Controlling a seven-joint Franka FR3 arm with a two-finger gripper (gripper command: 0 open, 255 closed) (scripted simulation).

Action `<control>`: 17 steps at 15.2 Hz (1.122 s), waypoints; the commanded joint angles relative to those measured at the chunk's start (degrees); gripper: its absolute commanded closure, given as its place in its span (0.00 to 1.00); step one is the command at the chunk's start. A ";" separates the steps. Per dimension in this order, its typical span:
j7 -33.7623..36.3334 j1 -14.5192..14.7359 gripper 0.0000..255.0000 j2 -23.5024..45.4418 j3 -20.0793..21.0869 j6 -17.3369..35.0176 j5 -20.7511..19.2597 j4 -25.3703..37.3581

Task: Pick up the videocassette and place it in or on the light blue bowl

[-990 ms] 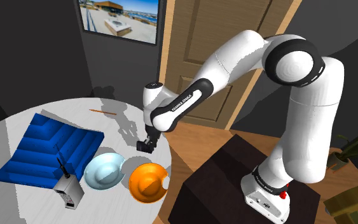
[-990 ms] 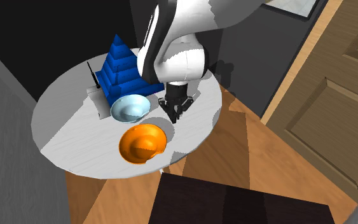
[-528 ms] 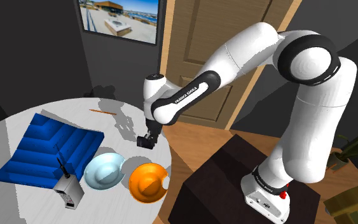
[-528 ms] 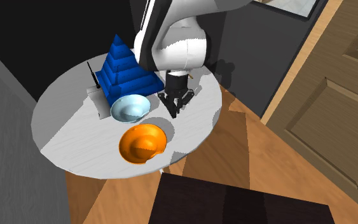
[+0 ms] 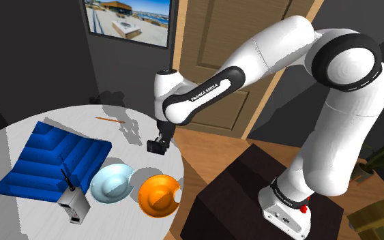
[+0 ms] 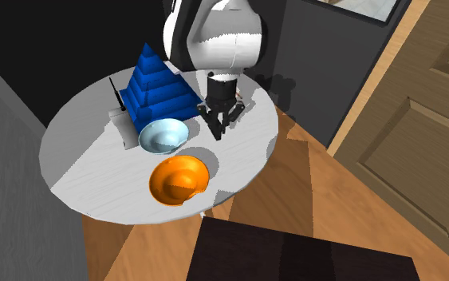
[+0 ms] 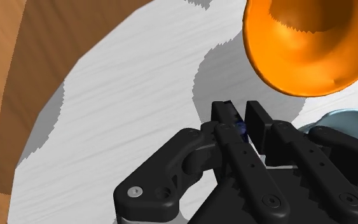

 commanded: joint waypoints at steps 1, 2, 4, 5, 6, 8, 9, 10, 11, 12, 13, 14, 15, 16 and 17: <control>1.34 0.84 1.00 0.66 0.37 -1.05 -0.20 1.76; 2.64 1.69 1.00 1.56 0.69 -1.68 -0.46 3.35; 5.19 3.39 1.00 3.48 1.27 -3.01 -1.02 6.74; 6.43 4.26 1.00 4.51 1.51 -3.73 -1.32 8.53; 7.66 5.11 1.00 5.57 1.76 -4.47 -1.65 10.40; 10.02 6.91 1.00 7.84 2.13 -6.07 -2.28 14.37; 11.17 7.82 1.00 9.04 2.28 -6.92 -2.62 16.47; 12.28 8.73 1.00 10.28 2.43 -7.81 -2.95 18.67; 13.37 9.66 1.00 11.58 2.55 -8.75 -3.30 20.95; 14.43 10.62 1.00 12.92 2.63 -9.73 -3.63 23.33; 15.45 11.58 1.00 14.33 2.71 -10.76 -3.97 25.82; 16.45 12.56 1.00 15.79 2.77 -11.85 -4.31 28.42; 17.56 13.70 1.00 17.55 2.82 -13.18 -4.70 31.58; 17.55 13.76 1.00 17.94 2.73 -12.61 -4.78 31.39; 17.55 13.81 1.00 18.34 2.66 -12.04 -4.86 31.22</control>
